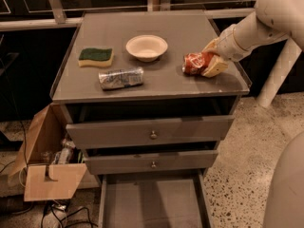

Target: Pick coke can from bottom drawer and place on counter

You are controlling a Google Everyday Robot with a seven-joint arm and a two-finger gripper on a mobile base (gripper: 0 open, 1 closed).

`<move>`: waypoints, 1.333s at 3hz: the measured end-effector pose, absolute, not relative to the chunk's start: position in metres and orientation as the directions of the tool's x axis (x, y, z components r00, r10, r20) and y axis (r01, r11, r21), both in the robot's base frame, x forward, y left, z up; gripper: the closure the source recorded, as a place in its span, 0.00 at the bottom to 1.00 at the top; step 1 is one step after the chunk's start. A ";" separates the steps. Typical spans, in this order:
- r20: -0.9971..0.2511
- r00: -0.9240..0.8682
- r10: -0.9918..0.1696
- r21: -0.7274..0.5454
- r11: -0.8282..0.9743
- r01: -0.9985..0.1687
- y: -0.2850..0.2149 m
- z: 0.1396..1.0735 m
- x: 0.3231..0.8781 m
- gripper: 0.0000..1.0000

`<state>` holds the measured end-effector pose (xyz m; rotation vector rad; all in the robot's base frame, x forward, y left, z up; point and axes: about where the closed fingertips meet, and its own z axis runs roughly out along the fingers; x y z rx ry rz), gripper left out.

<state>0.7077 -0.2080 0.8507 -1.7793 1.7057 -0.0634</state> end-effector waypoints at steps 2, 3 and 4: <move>-0.406 0.147 -0.902 -0.480 0.073 -0.874 -0.208 0.850 0.707 0.54; -0.406 0.147 -0.902 -0.480 0.073 -0.874 -0.208 0.850 0.707 0.31; -0.406 0.147 -0.902 -0.480 0.073 -0.874 -0.208 0.850 0.707 0.08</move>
Offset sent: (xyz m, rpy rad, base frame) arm -0.0006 0.0003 -0.0005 0.0066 0.0033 0.0020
